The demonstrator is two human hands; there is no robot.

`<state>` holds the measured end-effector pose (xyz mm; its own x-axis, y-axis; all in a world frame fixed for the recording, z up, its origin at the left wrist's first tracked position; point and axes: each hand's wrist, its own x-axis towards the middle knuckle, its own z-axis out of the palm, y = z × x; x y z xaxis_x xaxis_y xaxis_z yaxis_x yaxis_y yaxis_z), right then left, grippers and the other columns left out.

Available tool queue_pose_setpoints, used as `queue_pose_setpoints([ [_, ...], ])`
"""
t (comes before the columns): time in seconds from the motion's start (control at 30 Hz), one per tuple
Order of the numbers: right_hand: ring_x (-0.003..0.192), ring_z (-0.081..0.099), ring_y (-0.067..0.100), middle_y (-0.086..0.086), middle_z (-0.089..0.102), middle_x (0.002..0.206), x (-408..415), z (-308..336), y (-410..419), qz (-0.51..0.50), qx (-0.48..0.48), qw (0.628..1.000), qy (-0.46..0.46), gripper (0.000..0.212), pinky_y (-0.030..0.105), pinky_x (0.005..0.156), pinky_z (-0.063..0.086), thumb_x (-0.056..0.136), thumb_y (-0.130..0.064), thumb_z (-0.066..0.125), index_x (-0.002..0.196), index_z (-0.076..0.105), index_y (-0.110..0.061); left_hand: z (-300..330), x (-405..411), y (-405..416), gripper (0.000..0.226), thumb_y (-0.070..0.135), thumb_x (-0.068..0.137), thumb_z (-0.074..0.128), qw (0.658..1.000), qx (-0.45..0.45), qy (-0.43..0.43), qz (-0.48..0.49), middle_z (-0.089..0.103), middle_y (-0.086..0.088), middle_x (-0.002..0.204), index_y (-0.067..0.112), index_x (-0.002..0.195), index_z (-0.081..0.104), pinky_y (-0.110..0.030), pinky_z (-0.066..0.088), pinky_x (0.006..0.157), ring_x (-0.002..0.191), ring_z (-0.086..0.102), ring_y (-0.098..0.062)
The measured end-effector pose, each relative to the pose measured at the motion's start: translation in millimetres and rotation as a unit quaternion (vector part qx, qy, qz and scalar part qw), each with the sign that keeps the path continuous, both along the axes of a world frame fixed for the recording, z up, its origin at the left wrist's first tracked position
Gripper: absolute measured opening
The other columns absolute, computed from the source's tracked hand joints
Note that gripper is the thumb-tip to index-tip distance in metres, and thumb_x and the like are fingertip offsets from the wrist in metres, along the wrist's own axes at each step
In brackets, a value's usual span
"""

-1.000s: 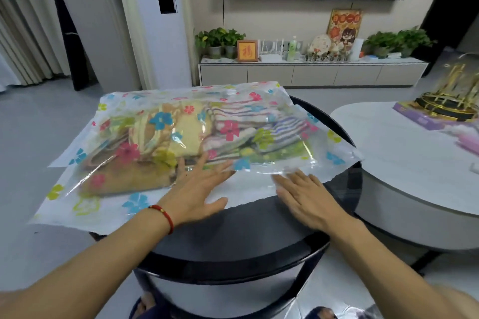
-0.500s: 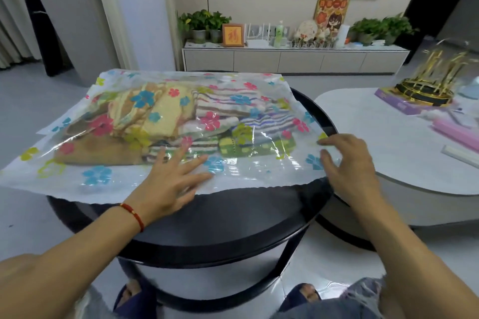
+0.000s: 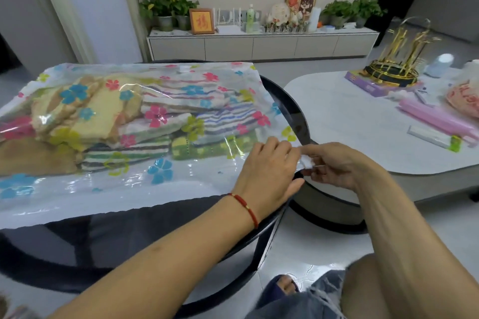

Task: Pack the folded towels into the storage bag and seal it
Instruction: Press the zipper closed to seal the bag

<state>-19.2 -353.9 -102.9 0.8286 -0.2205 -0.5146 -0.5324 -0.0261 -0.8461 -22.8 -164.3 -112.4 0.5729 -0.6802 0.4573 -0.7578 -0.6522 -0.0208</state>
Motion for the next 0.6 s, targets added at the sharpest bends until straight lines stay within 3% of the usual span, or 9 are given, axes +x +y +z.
queue_pose_setpoints([
  [0.1,0.054,0.067,0.013,0.001,0.069,0.064,-8,-5,-5,0.024,-0.001,0.999,-0.022,0.021,0.022,0.051,0.054,0.085,-0.014,0.071,0.066,0.079,-0.017,-7,4,-25,0.027,0.035,0.089,0.058,0.999,0.007,-0.045,0.011,0.063,-0.002,0.098,0.016,0.109,0.061,-0.038,0.041,0.075,0.092,0.054,-0.027],
  [0.23,0.056,0.067,0.013,0.003,0.068,0.068,-13,-8,-6,0.021,-0.045,0.998,-0.035,0.008,0.026,0.056,0.053,0.081,-0.015,0.072,0.073,0.073,-0.016,-21,6,-35,0.007,0.020,0.082,0.063,0.993,-0.055,-0.103,0.000,0.061,-0.002,0.076,0.016,0.087,0.065,-0.035,0.036,0.060,0.070,0.054,-0.024],
  [0.4,0.057,0.066,0.022,0.013,0.067,0.066,-7,-9,0,-0.004,-0.091,0.994,-0.063,0.008,0.029,0.057,0.059,0.085,-0.007,0.062,0.081,0.069,-0.005,-24,13,-41,0.008,0.015,0.074,0.067,0.986,-0.091,-0.142,-0.015,0.056,-0.003,0.069,0.014,0.078,0.060,-0.033,0.023,0.062,0.064,0.049,-0.024],
  [0.6,0.063,0.067,0.023,0.009,0.070,0.064,-7,-7,8,-0.037,-0.096,0.991,-0.083,0.016,0.031,0.061,0.060,0.088,-0.012,0.067,0.082,0.073,0.002,-24,17,-30,0.015,0.022,0.073,0.069,0.988,-0.126,-0.091,0.013,0.053,-0.004,0.068,0.014,0.074,0.056,-0.036,0.034,0.056,0.063,0.048,-0.026],
])
